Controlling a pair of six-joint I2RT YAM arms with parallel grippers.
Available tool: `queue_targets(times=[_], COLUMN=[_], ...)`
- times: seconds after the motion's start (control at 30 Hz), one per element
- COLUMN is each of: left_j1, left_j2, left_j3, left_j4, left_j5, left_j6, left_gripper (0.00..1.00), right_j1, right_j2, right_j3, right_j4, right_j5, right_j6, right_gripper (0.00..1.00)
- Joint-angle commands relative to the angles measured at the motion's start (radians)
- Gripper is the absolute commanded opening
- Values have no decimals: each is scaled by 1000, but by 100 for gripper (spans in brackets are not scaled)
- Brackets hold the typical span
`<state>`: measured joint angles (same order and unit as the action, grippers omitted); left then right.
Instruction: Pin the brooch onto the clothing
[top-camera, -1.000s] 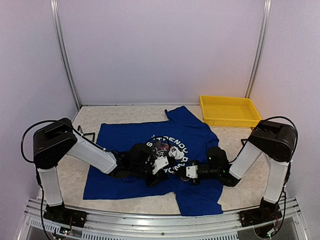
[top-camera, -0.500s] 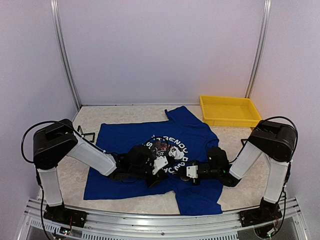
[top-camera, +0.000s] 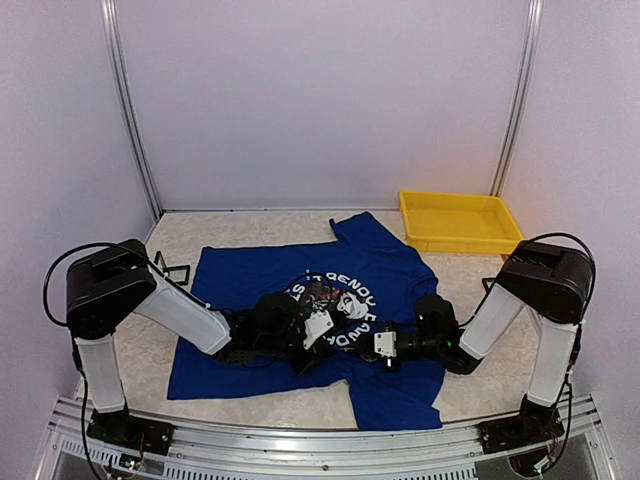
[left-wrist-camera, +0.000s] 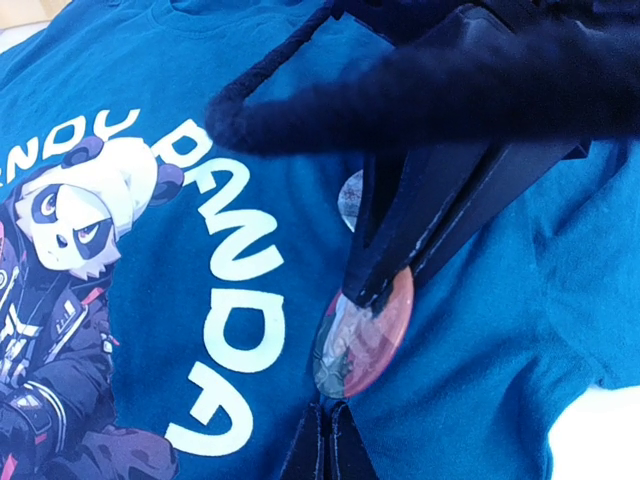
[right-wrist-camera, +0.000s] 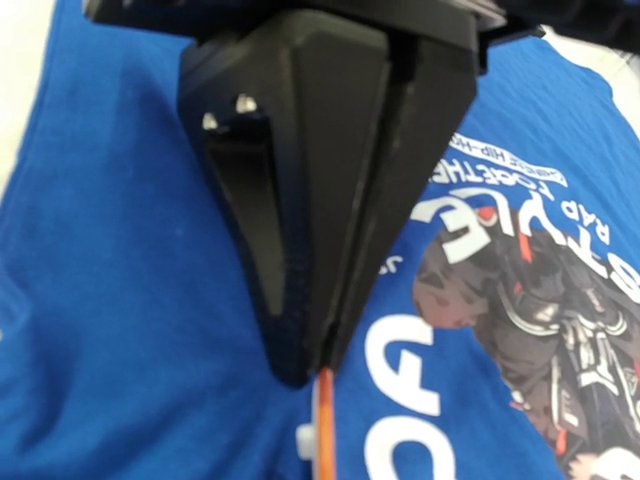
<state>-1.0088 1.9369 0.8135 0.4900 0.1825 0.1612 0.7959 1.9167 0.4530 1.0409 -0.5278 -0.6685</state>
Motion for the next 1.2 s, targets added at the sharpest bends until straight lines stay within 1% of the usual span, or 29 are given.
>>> queue_targets(times=[0.0, 0.2, 0.37, 0.47, 0.6, 0.73, 0.87, 0.97, 1.17], left_j1=[1, 1, 1, 1, -1, -5, -6, -7, -6], left_j2=[-21, -27, -26, -28, -49, -64, -66, -68, -68], left_j3=[-7, -8, -7, -8, -21, -27, -28, -31, -33], left_j4=[33, 39, 47, 41, 46, 42, 42, 48, 51], left_j5=[-20, -4, 8, 4, 13, 26, 41, 40, 44], left_j6=[-9, -11, -14, -14, -15, -8, -5, -3, -5], left_gripper=[0, 0, 0, 0, 0, 0, 0, 0, 0], right_j1=[11, 13, 12, 11, 11, 12, 12, 15, 23], right_j2=[-9, -17, -1, -8, -28, -15, -13, -12, -11], right_j3=[-9, -2, -11, -23, -15, -9, -10, -2, -19], right_j4=[-8, 24, 137, 173, 129, 104, 88, 40, 13], right_j5=[-18, -72, -95, -88, -43, 77, 157, 147, 144], right_j6=[19, 78, 173, 183, 146, 106, 71, 29, -45], right_gripper=[0, 0, 0, 0, 0, 0, 0, 0, 0])
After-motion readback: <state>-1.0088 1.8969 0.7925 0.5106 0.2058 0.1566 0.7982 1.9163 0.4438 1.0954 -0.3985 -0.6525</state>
